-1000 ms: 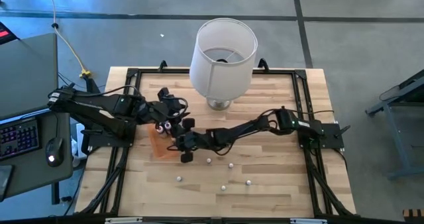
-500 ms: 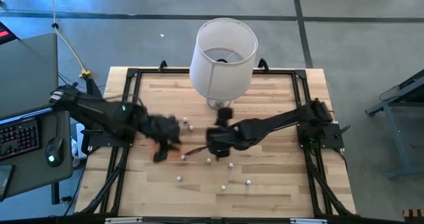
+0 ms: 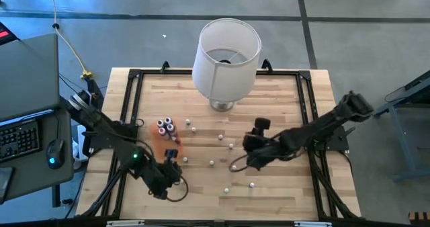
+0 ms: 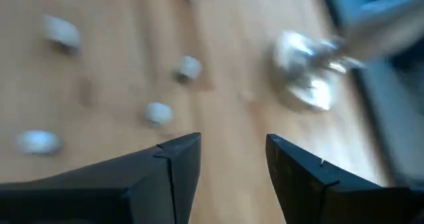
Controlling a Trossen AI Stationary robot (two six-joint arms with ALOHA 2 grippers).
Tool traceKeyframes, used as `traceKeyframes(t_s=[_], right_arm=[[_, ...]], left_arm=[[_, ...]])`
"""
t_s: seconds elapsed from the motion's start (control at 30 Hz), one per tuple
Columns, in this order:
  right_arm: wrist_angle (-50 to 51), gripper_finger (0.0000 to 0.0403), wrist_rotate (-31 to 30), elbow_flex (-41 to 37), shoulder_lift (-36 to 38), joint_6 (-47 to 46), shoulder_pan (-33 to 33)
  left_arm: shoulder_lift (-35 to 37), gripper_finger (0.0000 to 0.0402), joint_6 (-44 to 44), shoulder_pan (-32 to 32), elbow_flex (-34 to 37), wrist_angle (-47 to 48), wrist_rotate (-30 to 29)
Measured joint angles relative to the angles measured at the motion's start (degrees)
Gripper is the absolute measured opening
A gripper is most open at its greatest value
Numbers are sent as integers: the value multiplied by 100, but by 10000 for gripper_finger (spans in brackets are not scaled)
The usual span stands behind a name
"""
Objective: Pick & Place food coloring
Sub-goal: Put the black food coloring bottle into the orange bin
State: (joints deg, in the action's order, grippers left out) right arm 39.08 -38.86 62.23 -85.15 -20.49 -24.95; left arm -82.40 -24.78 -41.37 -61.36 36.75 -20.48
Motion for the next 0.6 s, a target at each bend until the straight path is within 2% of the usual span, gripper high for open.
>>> traceKeyframes(t_s=[0.1,0.23,0.4,0.6], right_arm=[[-1695,159,214,-887,616,816,17],[-3211,158,233,-1683,1318,1577,62],[-3786,162,295,-2258,2097,1648,62],[-3962,159,338,-2584,2701,1613,62]], left_arm=[[-84,121,97,373,0,-20,185],[-124,121,102,1174,-2,-15,1005],[-124,121,497,1890,-2,16,1863],[-349,121,1274,1962,-71,107,2041]])
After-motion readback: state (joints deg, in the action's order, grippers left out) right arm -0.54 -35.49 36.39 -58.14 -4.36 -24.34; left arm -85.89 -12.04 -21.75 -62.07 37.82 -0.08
